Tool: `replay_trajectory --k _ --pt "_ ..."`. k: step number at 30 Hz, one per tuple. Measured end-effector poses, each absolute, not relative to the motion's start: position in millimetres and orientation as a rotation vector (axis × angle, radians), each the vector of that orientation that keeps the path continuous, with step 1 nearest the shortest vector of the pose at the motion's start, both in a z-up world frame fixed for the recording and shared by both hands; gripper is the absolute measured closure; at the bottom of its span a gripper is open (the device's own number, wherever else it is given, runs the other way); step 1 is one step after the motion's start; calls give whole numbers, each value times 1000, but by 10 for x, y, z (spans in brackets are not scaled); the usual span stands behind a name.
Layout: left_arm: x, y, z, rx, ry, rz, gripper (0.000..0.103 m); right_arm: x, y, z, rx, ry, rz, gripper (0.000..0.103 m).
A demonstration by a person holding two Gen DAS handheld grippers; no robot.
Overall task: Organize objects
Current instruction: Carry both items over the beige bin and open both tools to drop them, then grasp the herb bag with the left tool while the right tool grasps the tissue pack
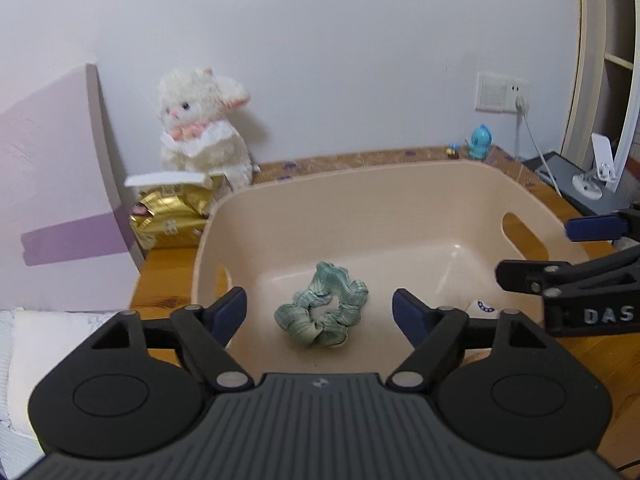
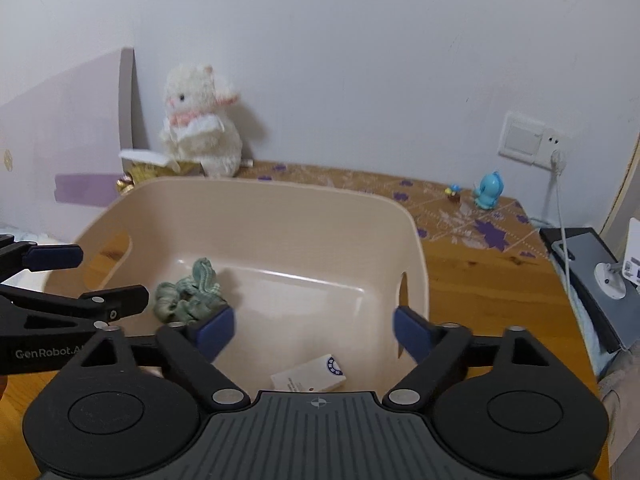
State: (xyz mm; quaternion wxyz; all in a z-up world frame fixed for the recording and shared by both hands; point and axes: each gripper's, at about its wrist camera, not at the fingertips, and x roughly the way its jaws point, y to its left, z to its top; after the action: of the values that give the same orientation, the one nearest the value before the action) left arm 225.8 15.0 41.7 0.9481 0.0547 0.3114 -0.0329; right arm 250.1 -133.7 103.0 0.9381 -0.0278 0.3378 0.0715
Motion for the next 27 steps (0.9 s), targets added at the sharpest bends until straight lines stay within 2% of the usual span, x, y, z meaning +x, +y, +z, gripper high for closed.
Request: replay_trajectory --k 2,7,18,27 --pt "2163 165 492 110 618 -62 19 2390 -1355 1104 -61 668 142 5" --pt "1912 201 618 110 593 -63 17 2125 -1412 1239 -54 636 137 0" --pt "1432 249 500 129 632 -51 16 1606 -1522 1209 -61 653 132 0" --pt "1295 313 94 121 728 -61 16 1449 -1607 832 -80 751 112 0"
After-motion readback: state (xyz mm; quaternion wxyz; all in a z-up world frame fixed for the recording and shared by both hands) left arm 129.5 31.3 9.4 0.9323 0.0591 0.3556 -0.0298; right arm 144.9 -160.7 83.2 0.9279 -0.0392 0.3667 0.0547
